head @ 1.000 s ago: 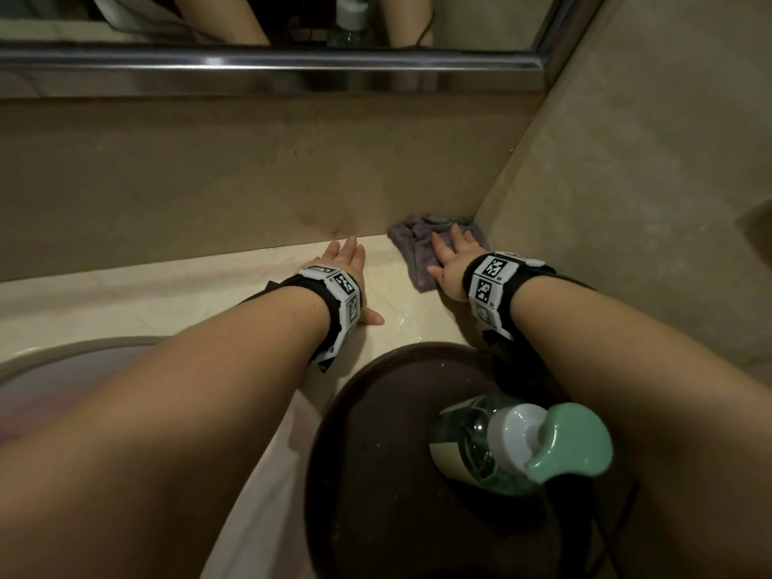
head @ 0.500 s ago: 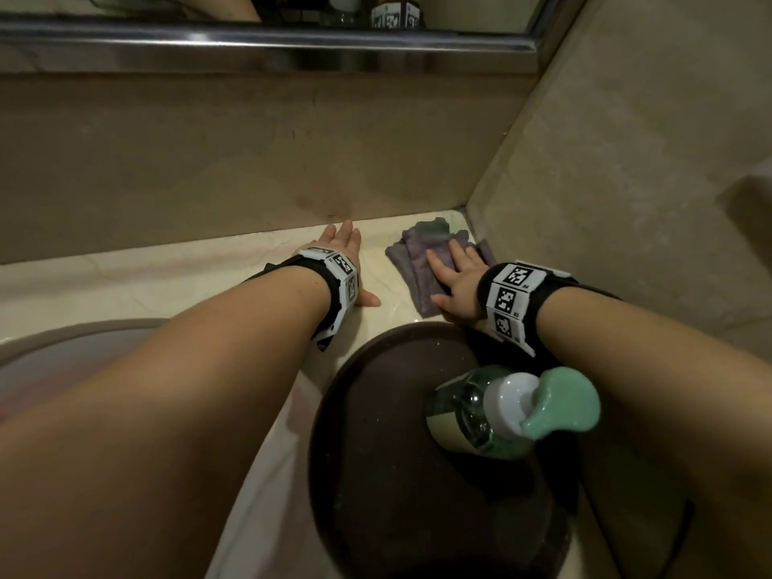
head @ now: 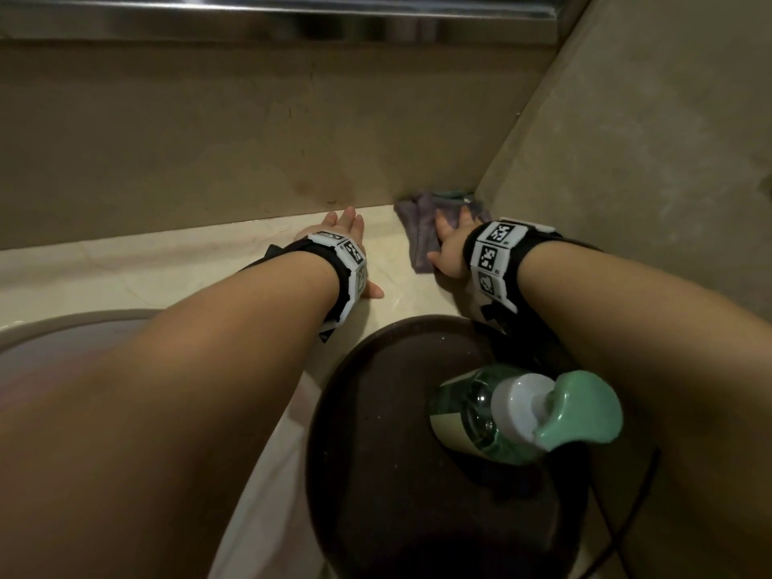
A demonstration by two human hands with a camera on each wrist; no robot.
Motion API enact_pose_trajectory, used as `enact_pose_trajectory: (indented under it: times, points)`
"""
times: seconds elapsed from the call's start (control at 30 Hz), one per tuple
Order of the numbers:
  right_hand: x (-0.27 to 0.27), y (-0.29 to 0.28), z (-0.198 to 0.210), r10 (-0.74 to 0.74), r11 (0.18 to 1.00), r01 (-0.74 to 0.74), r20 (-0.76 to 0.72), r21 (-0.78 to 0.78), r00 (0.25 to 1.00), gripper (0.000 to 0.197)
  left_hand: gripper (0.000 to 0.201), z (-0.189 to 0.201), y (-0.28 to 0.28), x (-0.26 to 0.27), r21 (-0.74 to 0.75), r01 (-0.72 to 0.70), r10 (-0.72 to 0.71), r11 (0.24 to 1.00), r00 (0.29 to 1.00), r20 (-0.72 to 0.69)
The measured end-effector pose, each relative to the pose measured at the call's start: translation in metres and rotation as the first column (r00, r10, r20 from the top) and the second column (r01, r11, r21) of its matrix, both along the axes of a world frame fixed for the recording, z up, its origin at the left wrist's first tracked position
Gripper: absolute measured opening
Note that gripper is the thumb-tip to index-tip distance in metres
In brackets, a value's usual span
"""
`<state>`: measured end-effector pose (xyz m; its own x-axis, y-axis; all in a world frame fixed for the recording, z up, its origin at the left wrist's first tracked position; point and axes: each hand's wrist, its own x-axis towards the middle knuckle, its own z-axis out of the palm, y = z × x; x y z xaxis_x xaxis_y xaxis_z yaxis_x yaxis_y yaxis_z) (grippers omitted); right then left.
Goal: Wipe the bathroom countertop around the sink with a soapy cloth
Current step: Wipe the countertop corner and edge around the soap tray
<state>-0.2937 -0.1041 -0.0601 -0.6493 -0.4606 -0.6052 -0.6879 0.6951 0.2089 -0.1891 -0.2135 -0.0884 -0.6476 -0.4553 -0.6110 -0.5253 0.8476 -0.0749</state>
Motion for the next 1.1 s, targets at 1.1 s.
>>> enact_pose_trajectory:
  times: [1.1]
  points:
    - [-0.005, -0.012, -0.013, 0.282, 0.96, -0.28, 0.071, -0.028, 0.957, 0.065, 0.118, 0.01, 0.002, 0.006, -0.004, 0.024, -0.024, 1.0, 0.999, 0.026]
